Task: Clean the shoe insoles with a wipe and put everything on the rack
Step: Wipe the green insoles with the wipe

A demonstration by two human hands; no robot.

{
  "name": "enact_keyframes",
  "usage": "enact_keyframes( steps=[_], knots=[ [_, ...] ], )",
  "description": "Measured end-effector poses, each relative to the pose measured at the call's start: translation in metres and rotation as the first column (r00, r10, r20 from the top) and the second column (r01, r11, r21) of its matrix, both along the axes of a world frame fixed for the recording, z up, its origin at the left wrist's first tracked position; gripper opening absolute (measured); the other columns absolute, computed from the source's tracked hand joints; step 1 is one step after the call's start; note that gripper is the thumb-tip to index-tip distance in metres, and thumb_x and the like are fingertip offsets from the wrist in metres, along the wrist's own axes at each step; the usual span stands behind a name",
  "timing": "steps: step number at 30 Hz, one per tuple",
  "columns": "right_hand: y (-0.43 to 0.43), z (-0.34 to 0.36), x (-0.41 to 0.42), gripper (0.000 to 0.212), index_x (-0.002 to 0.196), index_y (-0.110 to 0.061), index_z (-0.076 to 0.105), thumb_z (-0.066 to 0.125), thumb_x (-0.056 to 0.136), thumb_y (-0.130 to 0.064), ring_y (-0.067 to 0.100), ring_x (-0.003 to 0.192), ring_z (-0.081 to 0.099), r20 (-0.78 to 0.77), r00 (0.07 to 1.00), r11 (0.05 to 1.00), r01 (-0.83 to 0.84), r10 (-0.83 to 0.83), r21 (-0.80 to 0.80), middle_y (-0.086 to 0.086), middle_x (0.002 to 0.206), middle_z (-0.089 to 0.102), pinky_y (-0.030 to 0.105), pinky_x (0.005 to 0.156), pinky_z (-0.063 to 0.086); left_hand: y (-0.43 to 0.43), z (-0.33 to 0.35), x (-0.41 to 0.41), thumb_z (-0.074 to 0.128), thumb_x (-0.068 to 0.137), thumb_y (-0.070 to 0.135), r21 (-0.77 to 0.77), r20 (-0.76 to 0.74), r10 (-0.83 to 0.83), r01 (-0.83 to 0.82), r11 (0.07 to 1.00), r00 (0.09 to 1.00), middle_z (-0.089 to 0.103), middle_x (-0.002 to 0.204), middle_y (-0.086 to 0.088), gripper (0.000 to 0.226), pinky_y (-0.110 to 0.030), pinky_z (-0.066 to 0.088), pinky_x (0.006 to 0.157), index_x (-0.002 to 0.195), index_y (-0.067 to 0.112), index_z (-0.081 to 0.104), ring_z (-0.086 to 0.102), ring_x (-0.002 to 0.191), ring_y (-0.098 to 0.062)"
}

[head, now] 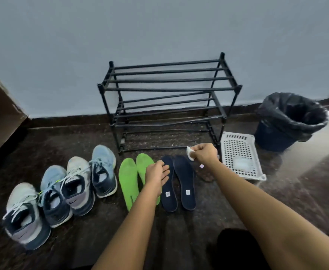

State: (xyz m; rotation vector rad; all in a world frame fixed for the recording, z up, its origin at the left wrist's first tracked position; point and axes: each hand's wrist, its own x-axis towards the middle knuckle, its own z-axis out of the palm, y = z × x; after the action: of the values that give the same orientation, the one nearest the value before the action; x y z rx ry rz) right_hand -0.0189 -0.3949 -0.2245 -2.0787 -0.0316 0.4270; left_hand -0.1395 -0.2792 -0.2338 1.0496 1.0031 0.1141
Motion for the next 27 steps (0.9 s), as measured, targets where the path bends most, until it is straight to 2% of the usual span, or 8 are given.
enact_keyframes(
  steps=[3,6,9,14,17,21,23,27],
  knots=[
    [-0.038,0.027,0.021,0.007,0.077,-0.009,0.073,0.072,0.077,-0.015,0.015,0.055,0.06,0.019,0.998,0.997,0.067,-0.067,0.029,0.005,0.063,0.066,0.032,0.054,0.055,-0.026,0.021,0.027,0.045,0.101,0.023,0.042,0.035,-0.087,0.086,0.995,0.996,0.065,0.109,-0.006,0.026,-0.03,0.05,0.08,0.118,0.009,0.058,0.062,0.088,-0.015],
    [-0.076,0.044,0.044,0.009,0.069,-0.015,0.071,0.072,0.074,-0.007,0.019,0.066,0.064,0.072,0.991,0.993,0.113,-0.114,0.016,0.007,0.068,0.068,0.04,0.071,0.059,-0.053,0.041,0.055,0.046,0.101,0.023,0.056,0.059,-0.169,0.166,0.985,0.984,0.066,0.107,-0.006,0.023,-0.031,0.049,0.082,0.116,0.01,0.059,0.063,0.089,-0.016],
    [-0.11,0.053,0.065,0.019,0.063,-0.017,0.067,0.071,0.074,-0.002,0.023,0.072,0.067,0.088,0.98,0.984,0.176,-0.177,0.027,0.009,0.072,0.069,0.041,0.075,0.058,-0.081,0.055,0.083,0.047,0.101,0.022,0.043,0.081,-0.243,0.24,0.97,0.967,0.067,0.109,-0.007,0.025,-0.031,0.048,0.083,0.118,0.009,0.059,0.063,0.095,-0.018],
    [-0.154,0.066,0.108,0.004,0.074,-0.009,0.072,0.072,0.078,-0.01,0.014,0.066,0.064,0.104,0.947,0.953,0.298,-0.303,0.058,0.006,0.072,0.068,0.029,0.073,0.056,-0.126,0.062,0.137,0.046,0.102,0.022,0.053,0.09,-0.336,0.332,0.942,0.938,0.067,0.117,-0.01,0.027,-0.031,0.048,0.083,0.121,0.007,0.058,0.063,0.101,-0.021],
    [-0.173,0.062,0.139,0.003,0.075,-0.009,0.072,0.071,0.077,-0.007,0.016,0.066,0.064,0.109,0.922,0.928,0.365,-0.371,0.073,0.009,0.077,0.069,0.032,0.073,0.058,-0.152,0.057,0.175,0.046,0.101,0.021,0.057,0.09,-0.388,0.385,0.921,0.917,0.068,0.108,-0.007,0.026,-0.03,0.05,0.08,0.119,0.008,0.059,0.064,0.089,-0.016],
    [-0.199,0.06,0.181,0.017,0.062,-0.012,0.068,0.073,0.078,-0.016,0.019,0.061,0.064,0.125,0.897,0.905,0.418,-0.425,0.074,0.006,0.062,0.065,0.036,0.078,0.057,-0.184,0.048,0.219,0.047,0.1,0.02,0.065,0.101,-0.458,0.454,0.889,0.883,0.068,0.101,-0.004,0.025,-0.031,0.051,0.08,0.118,0.009,0.058,0.063,0.082,-0.013],
    [-0.212,0.06,0.202,0.016,0.063,-0.014,0.067,0.073,0.078,-0.011,0.022,0.068,0.065,0.123,0.868,0.877,0.474,-0.481,0.085,0.008,0.069,0.064,0.037,0.077,0.058,-0.199,0.044,0.239,0.046,0.1,0.02,0.072,0.112,-0.485,0.48,0.874,0.867,0.069,0.1,-0.004,0.022,-0.031,0.051,0.081,0.114,0.01,0.059,0.064,0.084,-0.014],
    [-0.236,0.056,0.245,0.01,0.072,-0.012,0.071,0.072,0.079,-0.019,0.024,0.075,0.068,0.119,0.808,0.817,0.569,-0.577,0.1,0.011,0.082,0.07,0.027,0.07,0.055,-0.223,0.031,0.279,0.044,0.101,0.02,0.076,0.12,-0.526,0.52,0.851,0.842,0.068,0.103,-0.007,0.017,-0.033,0.052,0.084,0.105,0.012,0.059,0.064,0.089,-0.018]
  ],
)
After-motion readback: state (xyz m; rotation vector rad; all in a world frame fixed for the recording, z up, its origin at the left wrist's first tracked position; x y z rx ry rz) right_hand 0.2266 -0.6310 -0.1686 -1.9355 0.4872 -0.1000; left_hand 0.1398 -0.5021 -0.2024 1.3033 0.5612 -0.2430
